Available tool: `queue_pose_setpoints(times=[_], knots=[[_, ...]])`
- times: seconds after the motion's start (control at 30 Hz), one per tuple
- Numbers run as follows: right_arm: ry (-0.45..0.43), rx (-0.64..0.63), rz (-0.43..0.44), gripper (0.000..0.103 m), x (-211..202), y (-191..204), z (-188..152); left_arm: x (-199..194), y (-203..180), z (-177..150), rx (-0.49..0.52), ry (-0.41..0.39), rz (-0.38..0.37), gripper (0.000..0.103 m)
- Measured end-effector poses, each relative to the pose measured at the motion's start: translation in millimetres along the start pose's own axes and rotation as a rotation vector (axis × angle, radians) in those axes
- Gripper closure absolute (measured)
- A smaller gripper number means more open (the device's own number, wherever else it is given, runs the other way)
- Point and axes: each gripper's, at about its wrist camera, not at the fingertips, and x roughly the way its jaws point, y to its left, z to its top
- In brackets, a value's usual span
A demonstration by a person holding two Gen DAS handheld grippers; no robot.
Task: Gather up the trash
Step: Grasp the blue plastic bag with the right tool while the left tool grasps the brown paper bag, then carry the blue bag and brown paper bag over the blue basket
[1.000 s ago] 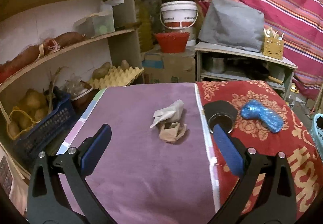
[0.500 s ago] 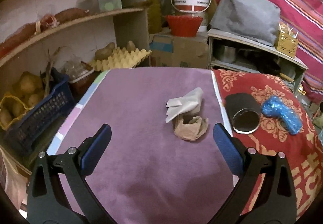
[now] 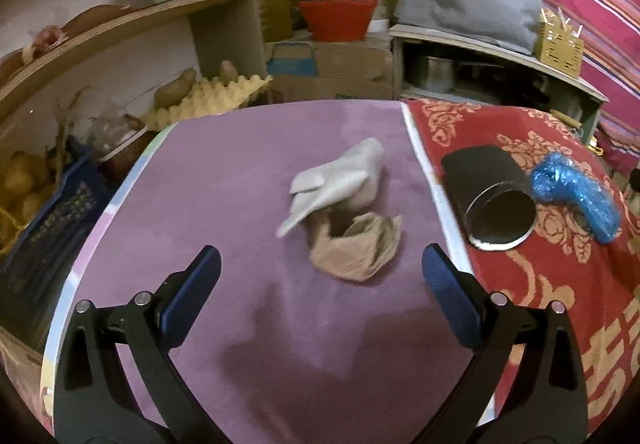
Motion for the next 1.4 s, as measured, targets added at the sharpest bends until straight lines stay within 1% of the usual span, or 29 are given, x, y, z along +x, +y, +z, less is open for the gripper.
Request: queue_pose_setpoints(times=[0.03, 0.1, 0.13, 0.2, 0.23, 0.3, 0.4, 0.47, 0.5, 0.53, 0.57, 0.6, 0.67, 0.7, 0.73, 0.77, 0.8, 0.83, 0.9, 1.0, 1.13, 1.2, 1.27, 1.4], knots=[[0.014, -0.003, -0.001, 0.005, 4, 1, -1, 3, -2, 2, 0.006, 0.004, -0.008, 0.007], [0.046, -0.014, 0.007, 0.005, 12, 4, -3, 8, -5, 4, 0.015, 0.019, -0.02, 0.014], [0.057, -0.023, 0.008, 0.005, 15, 6, -4, 12, -5, 4, 0.013, 0.031, -0.026, 0.016], [0.068, -0.059, -0.012, 0.005, 21, 13, -6, 18, -4, 4, 0.008, 0.049, -0.038, 0.025], [0.068, -0.071, -0.014, 0.005, 23, 15, -6, 20, -2, 4, 0.006, 0.055, -0.041, 0.027], [0.078, -0.094, -0.01, 0.005, 28, 20, -8, 24, 0, 3, -0.003, 0.068, -0.057, 0.036], [0.098, -0.114, -0.005, 0.005, 34, 26, -11, 24, 1, 4, -0.01, 0.06, -0.082, 0.042], [0.109, -0.128, -0.002, 0.006, 39, 29, -13, 24, 0, 4, -0.001, 0.062, -0.087, 0.044], [0.112, -0.132, 0.004, 0.006, 39, 30, -13, 25, -1, 3, 0.007, 0.066, -0.094, 0.049], [0.114, -0.136, 0.012, 0.011, 40, 32, -14, 26, -2, 3, 0.014, 0.07, -0.104, 0.052], [0.12, -0.14, 0.023, 0.022, 41, 33, -15, 25, -4, 3, 0.022, 0.072, -0.112, 0.054], [0.133, -0.144, 0.037, 0.028, 43, 34, -16, 25, -5, 3, 0.032, 0.071, -0.105, 0.054], [0.159, -0.14, 0.07, 0.052, 48, 33, -17, 23, -7, 3, 0.044, 0.071, -0.104, 0.055], [0.166, -0.133, 0.086, 0.056, 49, 33, -19, 22, -8, 3, 0.049, 0.07, -0.104, 0.056], [0.168, -0.123, 0.105, 0.065, 49, 31, -19, 21, -7, 4, 0.051, 0.07, -0.103, 0.056], [0.167, -0.117, 0.114, 0.072, 48, 30, -20, 19, -7, 4, 0.056, 0.067, -0.1, 0.057], [0.158, -0.111, 0.12, 0.075, 45, 28, -19, 16, -7, 5, 0.06, 0.063, -0.099, 0.057], [0.153, -0.106, 0.122, 0.081, 43, 26, -19, 13, -6, 6, 0.062, 0.059, -0.098, 0.057], [0.133, -0.076, 0.143, 0.084, 35, 20, -19, 3, -6, 7, 0.069, 0.045, -0.096, 0.057], [0.109, -0.064, 0.136, 0.087, 22, 15, -17, -11, -8, 8, 0.081, 0.024, -0.088, 0.057], [0.062, -0.079, 0.121, 0.087, -12, 8, -15, -31, -11, 10, 0.075, 0.006, -0.092, 0.058], [0.039, -0.077, 0.116, 0.087, -28, 4, -15, -45, -15, 11, 0.075, -0.016, -0.099, 0.058], [0.006, -0.068, 0.112, 0.087, -50, -4, -17, -62, -20, 12, 0.079, -0.046, -0.111, 0.058], [-0.03, -0.029, 0.11, 0.087, -83, -24, -21, -90, -33, 11, 0.072, -0.08, -0.143, 0.058]])
